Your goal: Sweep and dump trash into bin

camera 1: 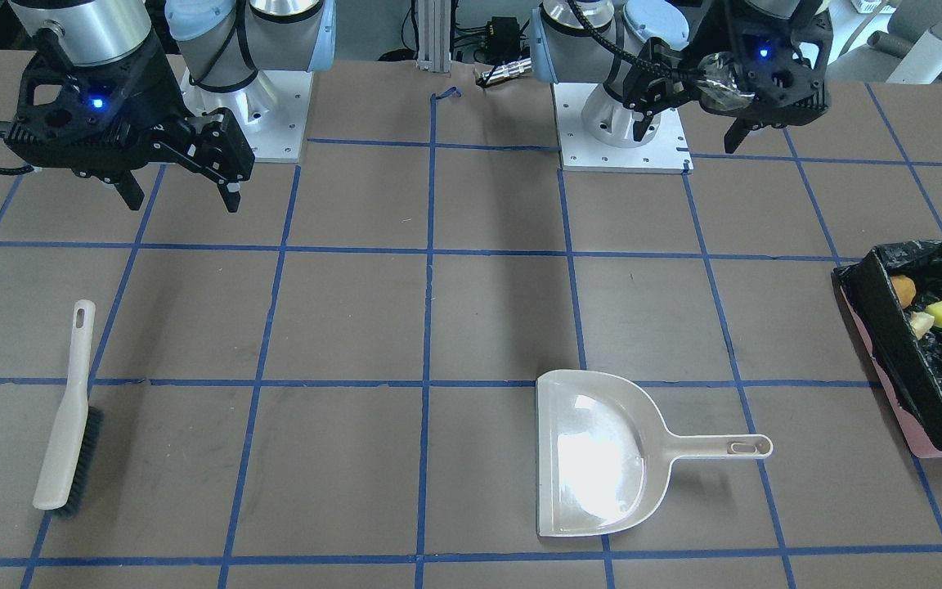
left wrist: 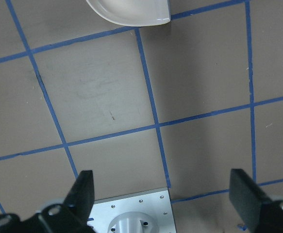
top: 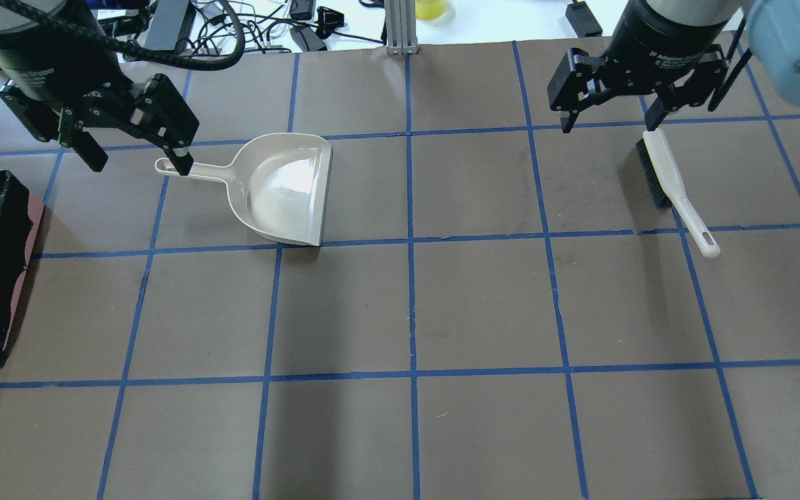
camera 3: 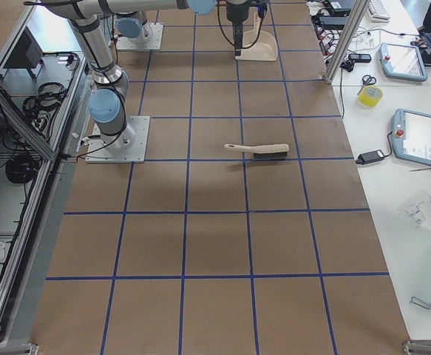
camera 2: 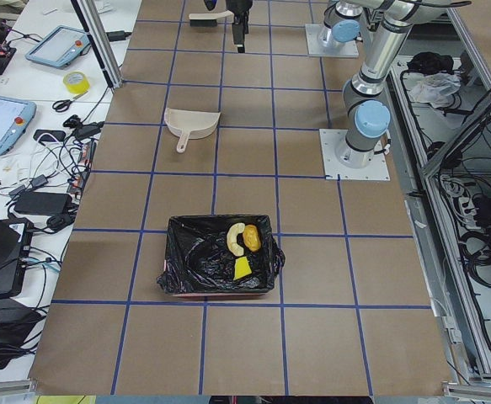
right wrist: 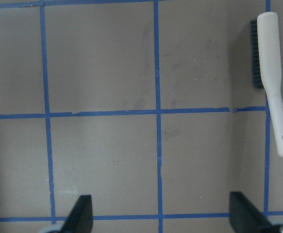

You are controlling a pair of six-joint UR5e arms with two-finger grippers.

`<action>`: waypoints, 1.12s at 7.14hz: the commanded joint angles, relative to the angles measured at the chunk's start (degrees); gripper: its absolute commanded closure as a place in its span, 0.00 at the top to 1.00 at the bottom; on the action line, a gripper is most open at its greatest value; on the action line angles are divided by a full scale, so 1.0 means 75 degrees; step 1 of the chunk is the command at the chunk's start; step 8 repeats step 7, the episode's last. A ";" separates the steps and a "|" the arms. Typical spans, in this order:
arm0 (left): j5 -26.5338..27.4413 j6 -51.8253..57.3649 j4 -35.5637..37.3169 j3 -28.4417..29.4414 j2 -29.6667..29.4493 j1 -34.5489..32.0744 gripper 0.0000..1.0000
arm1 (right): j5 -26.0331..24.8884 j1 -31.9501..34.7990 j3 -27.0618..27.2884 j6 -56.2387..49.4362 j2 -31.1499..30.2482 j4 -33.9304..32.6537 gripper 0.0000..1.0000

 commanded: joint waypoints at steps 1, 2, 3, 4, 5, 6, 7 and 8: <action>0.0067 -0.0279 0.1054 -0.0361 0.0057 0.0042 1.00 | 0.0004 0.0000 0.0000 -0.0004 -0.0002 -0.0003 1.00; 0.0103 -0.0303 0.1733 -0.0549 0.0057 0.0031 1.00 | -0.0008 0.0000 0.0000 -0.0004 -0.0002 0.0008 1.00; 0.0091 -0.0582 0.1821 -0.0690 0.0069 0.0031 1.00 | -0.0020 0.0000 0.0000 -0.0004 -0.0013 -0.0003 1.00; 0.0080 -0.0642 0.1834 -0.0691 0.0069 0.0031 1.00 | -0.0020 0.0000 0.0000 -0.0004 -0.0002 -0.0003 1.00; 0.0080 -0.0643 0.1869 -0.0691 0.0081 0.0031 1.00 | -0.0020 -0.0012 0.0000 -0.0004 -0.0013 -0.0003 1.00; 0.0080 -0.0631 0.1869 -0.0703 0.0081 0.0031 1.00 | -0.0031 0.0000 0.0000 -0.0004 -0.0014 0.0008 1.00; 0.0080 -0.0620 0.1869 -0.0703 0.0081 0.0031 1.00 | 0.0038 0.0012 0.0000 0.0054 0.0010 0.0008 1.00; 0.0080 -0.0620 0.1869 -0.0703 0.0081 0.0031 1.00 | 0.0038 0.0012 0.0000 0.0054 0.0010 0.0008 1.00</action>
